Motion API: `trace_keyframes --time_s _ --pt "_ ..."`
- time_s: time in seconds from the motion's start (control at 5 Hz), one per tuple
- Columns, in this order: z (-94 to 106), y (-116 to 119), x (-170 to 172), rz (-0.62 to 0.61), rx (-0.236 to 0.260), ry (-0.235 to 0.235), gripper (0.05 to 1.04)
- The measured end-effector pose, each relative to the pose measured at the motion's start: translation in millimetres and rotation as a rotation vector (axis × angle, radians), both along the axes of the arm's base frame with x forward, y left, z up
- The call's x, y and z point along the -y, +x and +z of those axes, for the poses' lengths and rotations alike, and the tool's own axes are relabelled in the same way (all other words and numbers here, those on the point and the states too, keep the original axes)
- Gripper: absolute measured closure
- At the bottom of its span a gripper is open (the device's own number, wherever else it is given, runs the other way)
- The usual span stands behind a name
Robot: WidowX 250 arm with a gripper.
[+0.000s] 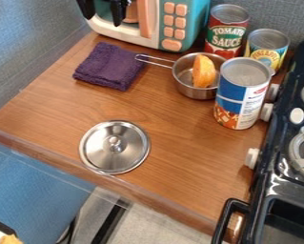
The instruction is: Take the lid and place it on the left side of the table
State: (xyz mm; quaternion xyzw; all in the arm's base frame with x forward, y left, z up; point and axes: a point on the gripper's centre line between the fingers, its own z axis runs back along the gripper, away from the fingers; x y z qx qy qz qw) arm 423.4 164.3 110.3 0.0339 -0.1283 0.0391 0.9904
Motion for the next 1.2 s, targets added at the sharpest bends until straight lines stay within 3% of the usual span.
trace_keyframes --time_s 0.2,0.4,0.6,0.8,1.0,1.2 --pt "-22.3 -6 2 -0.004 -0.05 -0.019 0.083" --pt "-35.9 -46 21 -0.04 -0.084 -0.047 0.083" --pt "-12.6 -79 35 -0.068 -0.018 -0.038 0.084" --pt "-4.0 -121 53 -0.1 -0.007 -0.027 0.084" --pt "-9.4 -146 72 -0.133 -0.016 -0.004 0.084" --pt "-27.7 -155 91 -0.176 -0.04 0.035 0.084"
